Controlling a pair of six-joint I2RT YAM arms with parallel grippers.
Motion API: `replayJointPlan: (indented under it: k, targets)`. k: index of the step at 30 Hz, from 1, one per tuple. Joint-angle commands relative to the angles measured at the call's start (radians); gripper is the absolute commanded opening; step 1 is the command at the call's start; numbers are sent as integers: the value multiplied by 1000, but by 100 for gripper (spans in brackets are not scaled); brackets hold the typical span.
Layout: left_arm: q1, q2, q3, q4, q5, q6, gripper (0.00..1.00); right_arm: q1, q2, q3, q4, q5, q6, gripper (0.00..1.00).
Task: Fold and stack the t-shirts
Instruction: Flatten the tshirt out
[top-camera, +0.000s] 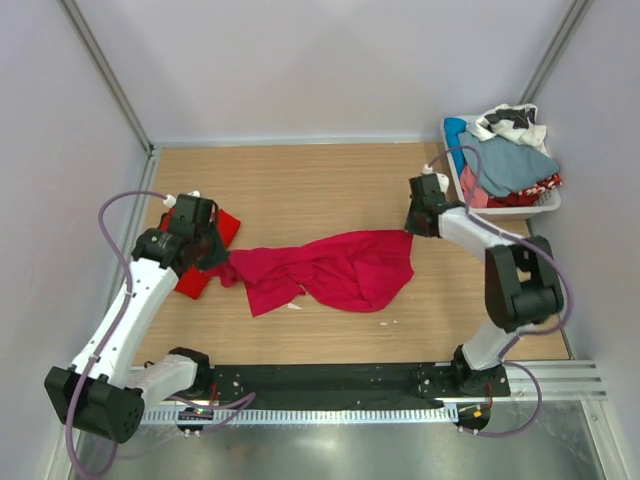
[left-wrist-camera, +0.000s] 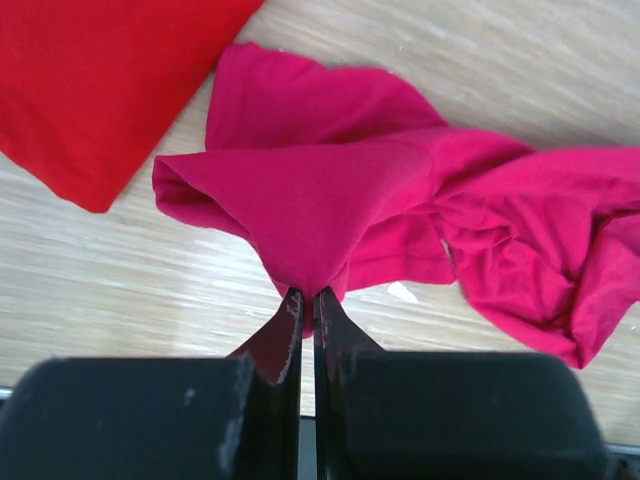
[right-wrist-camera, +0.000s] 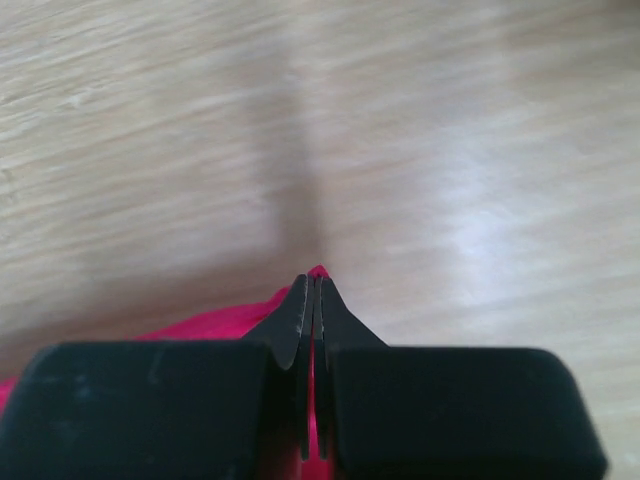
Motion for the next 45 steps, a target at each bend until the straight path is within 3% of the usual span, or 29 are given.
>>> replayJointPlan:
  k: [1, 7, 9, 12, 16, 26, 31, 45]
  targets:
    - [-31, -4, -34, 61, 35, -24, 0, -63, -189, -112, 58, 20, 31, 1]
    - [-80, 28, -69, 78, 10, -43, 3, -109, -399, -239, 46, 1, 30, 1]
    - [-80, 25, -71, 79, -3, -40, 12, -107, -422, -250, 32, 1, 22, 1]
    - [-79, 19, -69, 84, -13, -29, 38, -107, -437, -267, 39, -29, 20, 1]
    - [-79, 34, -54, 78, -5, 6, 50, -107, -421, -269, 47, -51, 23, 1]
    - [-80, -2, -103, 27, -56, 9, 49, -107, -404, -262, 58, -72, 28, 1]
    - [-80, -50, -103, -76, -203, -173, 39, -107, -399, -265, 64, -80, 30, 1]
    - [-79, -160, -302, 18, -117, -285, 44, -107, -399, -275, 84, -117, 34, 1]
